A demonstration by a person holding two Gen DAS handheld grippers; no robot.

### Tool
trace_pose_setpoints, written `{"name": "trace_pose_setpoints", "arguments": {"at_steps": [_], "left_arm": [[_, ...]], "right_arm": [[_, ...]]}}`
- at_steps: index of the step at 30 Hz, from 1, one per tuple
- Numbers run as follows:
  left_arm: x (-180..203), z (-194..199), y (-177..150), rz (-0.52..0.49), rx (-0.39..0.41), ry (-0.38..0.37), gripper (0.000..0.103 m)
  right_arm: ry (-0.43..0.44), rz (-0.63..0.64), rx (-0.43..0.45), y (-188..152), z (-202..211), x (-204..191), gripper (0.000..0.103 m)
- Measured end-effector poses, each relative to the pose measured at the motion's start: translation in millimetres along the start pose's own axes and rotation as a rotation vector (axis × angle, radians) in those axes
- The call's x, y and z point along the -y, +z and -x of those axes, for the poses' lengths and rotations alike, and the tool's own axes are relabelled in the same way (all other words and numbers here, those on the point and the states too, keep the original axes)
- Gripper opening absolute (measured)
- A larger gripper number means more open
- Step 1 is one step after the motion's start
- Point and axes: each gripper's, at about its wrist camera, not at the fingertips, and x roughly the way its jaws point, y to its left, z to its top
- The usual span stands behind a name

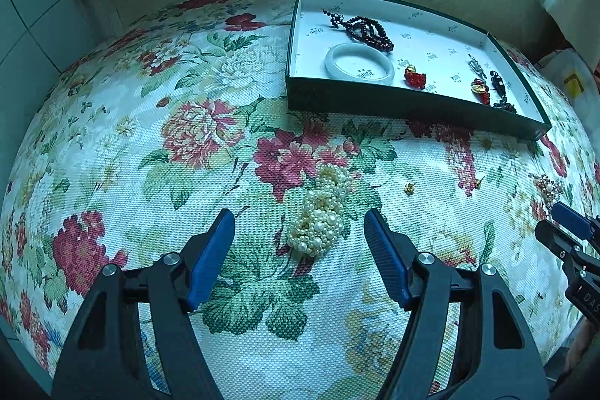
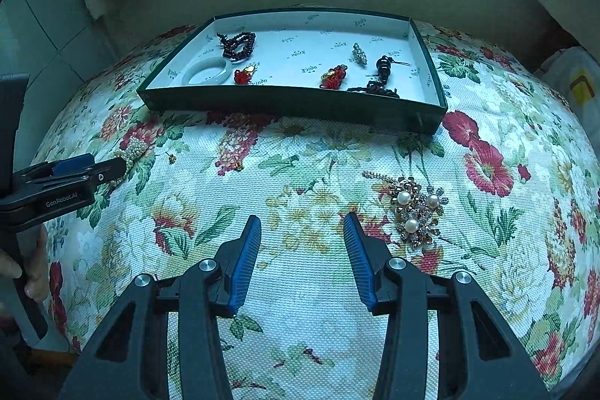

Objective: Organize jewelry
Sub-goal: 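Grasp the white pearl bracelet with the left gripper while the right approaches the pearl brooch, then grasp the gold pearl brooch with the right gripper while the left holds the pearl bracelet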

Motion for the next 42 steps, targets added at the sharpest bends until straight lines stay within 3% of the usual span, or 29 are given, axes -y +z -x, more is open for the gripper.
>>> {"name": "trace_pose_setpoints", "arguments": {"at_steps": [3, 7, 11, 15, 18, 42], "left_arm": [[0.2, -5.2, -0.3, -0.009, -0.001, 0.0, 0.066], [0.8, -10.3, -1.1, -0.015, -0.01, -0.017, 0.05], [1.7, -11.3, -0.8, -0.024, -0.002, -0.023, 0.045], [4.0, -12.0, -0.5, -0.051, 0.01, -0.023, 0.025], [5.4, -11.4, -1.4, -0.064, 0.016, -0.026, 0.019], [-2.2, -2.7, -4.6, -0.044, 0.026, -0.029, 0.014]], "right_arm": [[0.0, -0.001, -0.004, -0.2, -2.1, 0.4, 0.046], [0.002, -0.007, -0.009, -1.6, -4.0, 2.2, 0.046], [0.002, -0.011, -0.012, -2.9, -4.9, 4.0, 0.046], [0.001, -0.015, -0.015, -3.1, -5.9, 5.1, 0.046], [0.0, -0.018, -0.016, -3.4, -6.0, 6.0, 0.046], [-0.079, -0.097, 0.001, 3.3, 1.9, 45.9, 0.046]]}}
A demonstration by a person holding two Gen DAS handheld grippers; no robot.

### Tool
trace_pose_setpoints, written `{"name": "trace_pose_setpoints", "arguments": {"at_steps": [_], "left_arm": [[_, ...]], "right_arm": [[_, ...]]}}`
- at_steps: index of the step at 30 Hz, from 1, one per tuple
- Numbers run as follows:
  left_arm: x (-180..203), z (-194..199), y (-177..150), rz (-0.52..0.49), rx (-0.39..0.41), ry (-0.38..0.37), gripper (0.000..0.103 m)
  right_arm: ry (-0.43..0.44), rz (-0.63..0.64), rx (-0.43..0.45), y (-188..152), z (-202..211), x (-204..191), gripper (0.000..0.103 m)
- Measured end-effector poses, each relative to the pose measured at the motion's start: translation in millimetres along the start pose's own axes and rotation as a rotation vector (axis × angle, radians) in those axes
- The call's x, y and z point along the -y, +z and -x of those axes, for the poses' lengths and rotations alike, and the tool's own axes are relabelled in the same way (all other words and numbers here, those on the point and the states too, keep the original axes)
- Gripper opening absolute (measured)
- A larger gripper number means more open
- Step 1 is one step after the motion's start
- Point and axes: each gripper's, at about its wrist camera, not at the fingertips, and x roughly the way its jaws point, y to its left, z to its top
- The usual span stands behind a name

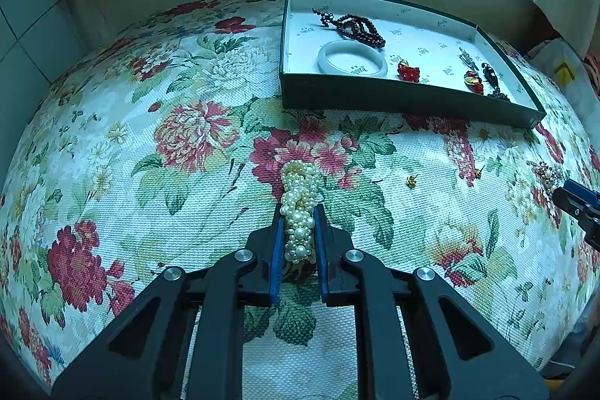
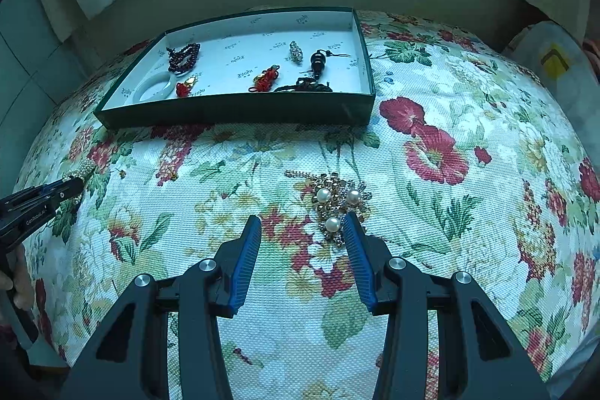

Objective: Organize jewelry
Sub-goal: 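Grasp the gold pearl brooch with the right gripper while the left holds the pearl bracelet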

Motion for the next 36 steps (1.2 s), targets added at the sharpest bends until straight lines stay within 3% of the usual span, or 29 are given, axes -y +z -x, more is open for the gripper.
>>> {"name": "trace_pose_setpoints", "arguments": {"at_steps": [19, 26, 36], "left_arm": [[-5.3, -2.4, 1.3, 0.008, -0.003, 0.009, 0.014], [-5.9, -3.3, 0.9, 0.008, -0.003, 0.008, 0.014], [-6.9, -2.8, 1.0, 0.008, -0.002, 0.008, 0.014]], "right_arm": [[-0.061, -0.004, -0.018, 12.4, -27.9, 16.5, 0.046], [-0.039, 0.011, -0.019, 11.5, -26.1, 10.3, 0.027], [-0.028, 0.005, -0.006, 7.4, -21.0, 6.7, 0.024]]}}
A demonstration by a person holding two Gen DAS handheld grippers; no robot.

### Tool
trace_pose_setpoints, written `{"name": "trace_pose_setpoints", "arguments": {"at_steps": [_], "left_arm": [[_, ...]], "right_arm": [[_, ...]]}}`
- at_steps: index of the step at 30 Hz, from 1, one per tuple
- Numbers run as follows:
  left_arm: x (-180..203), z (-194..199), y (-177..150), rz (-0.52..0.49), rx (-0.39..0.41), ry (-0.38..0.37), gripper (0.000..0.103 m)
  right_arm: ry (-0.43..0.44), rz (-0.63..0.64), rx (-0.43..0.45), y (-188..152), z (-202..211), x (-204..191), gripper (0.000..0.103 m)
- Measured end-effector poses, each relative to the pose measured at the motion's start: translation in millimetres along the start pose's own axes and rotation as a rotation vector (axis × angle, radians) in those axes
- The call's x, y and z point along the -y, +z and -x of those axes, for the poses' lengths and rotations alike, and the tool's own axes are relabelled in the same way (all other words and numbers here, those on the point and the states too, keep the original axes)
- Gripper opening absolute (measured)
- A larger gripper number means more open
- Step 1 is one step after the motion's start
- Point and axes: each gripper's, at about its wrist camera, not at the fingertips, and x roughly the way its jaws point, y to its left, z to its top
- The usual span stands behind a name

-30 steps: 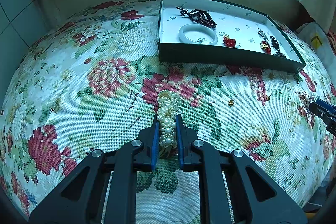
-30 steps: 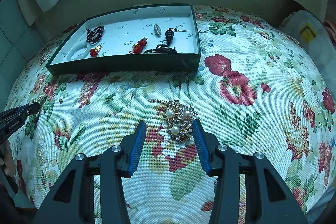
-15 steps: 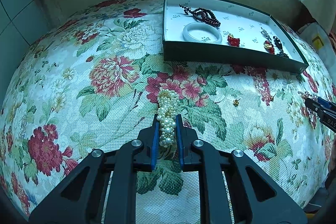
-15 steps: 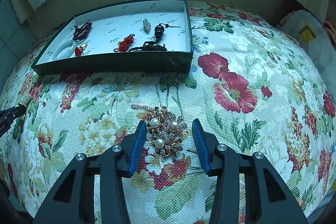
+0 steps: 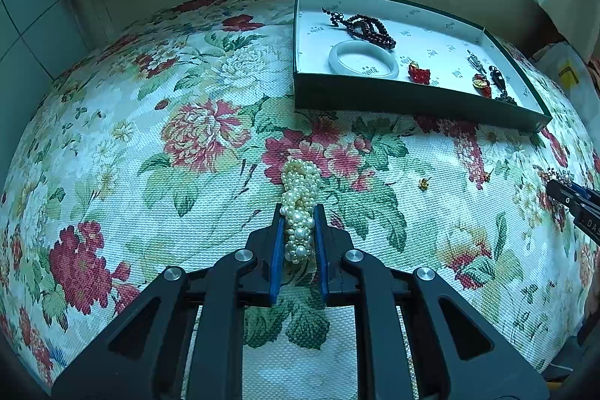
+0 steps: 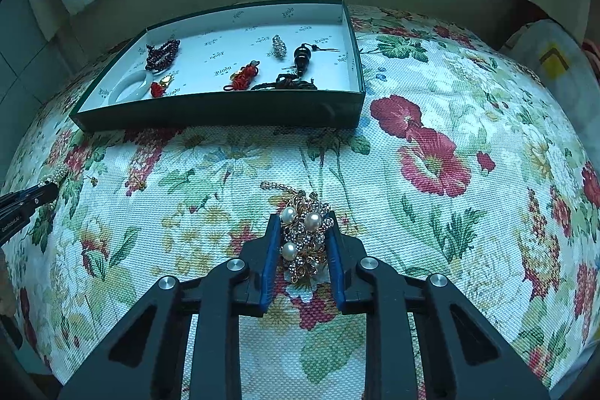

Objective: Organize jewelry
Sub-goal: 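Grasp the gold pearl brooch with the right gripper while the left holds the pearl bracelet, then carry the pearl bracelet and brooch into the green box and open both grippers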

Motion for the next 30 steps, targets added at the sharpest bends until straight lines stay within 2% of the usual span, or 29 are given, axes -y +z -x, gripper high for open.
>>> {"name": "trace_pose_setpoints", "arguments": {"at_steps": [30], "left_arm": [[9.2, 16.2, 0.6, -0.001, 0.025, -0.006, 0.014]], "right_arm": [[0.018, 0.009, 0.025, -3.2, 16.0, -5.6, 0.024]]}}
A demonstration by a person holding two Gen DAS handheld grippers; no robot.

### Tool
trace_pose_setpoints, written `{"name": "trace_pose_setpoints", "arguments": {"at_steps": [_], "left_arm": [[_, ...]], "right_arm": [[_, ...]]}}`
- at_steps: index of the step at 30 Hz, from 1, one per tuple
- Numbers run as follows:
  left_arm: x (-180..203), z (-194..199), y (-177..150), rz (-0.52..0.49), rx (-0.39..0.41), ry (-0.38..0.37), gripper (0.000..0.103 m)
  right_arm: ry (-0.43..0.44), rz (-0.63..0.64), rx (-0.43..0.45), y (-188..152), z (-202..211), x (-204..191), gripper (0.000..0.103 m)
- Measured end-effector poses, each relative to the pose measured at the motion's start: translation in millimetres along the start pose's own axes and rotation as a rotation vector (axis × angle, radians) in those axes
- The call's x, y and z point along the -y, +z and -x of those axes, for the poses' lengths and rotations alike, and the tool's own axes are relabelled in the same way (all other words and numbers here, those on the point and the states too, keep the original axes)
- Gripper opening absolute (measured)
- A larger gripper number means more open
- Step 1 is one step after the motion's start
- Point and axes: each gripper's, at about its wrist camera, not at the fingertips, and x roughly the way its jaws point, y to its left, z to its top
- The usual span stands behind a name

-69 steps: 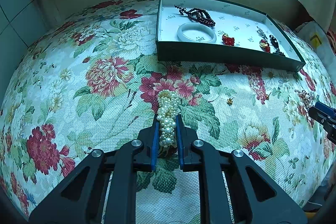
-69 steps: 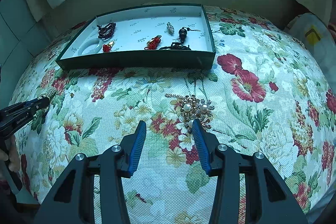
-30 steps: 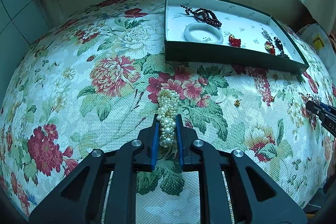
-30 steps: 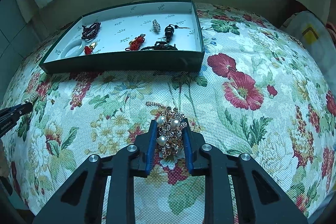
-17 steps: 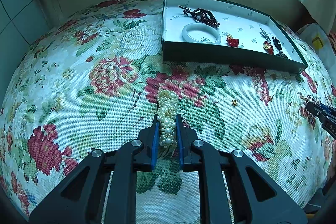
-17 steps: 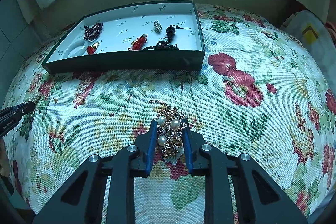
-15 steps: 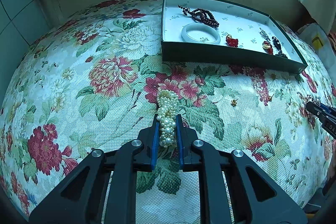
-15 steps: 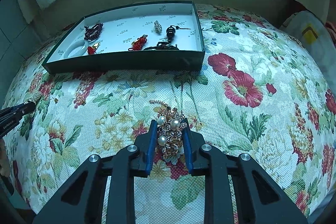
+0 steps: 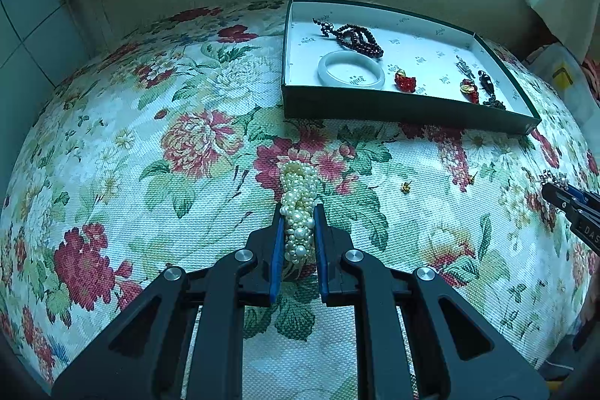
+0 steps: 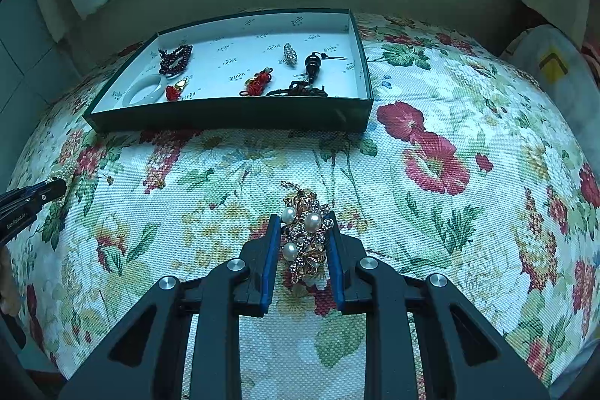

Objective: Organize jewelry
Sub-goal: 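Carry the pearl bracelet and brooch into the green box and open both grippers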

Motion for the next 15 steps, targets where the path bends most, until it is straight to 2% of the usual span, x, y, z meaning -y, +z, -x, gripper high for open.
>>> {"name": "trace_pose_setpoints", "arguments": {"at_steps": [15], "left_arm": [[15.2, 36.8, 20.0, -0.025, 0.089, -0.028, 0.014]], "right_arm": [[0.027, 0.017, 0.074, 13.4, 32.7, -9.5, 0.024]]}}
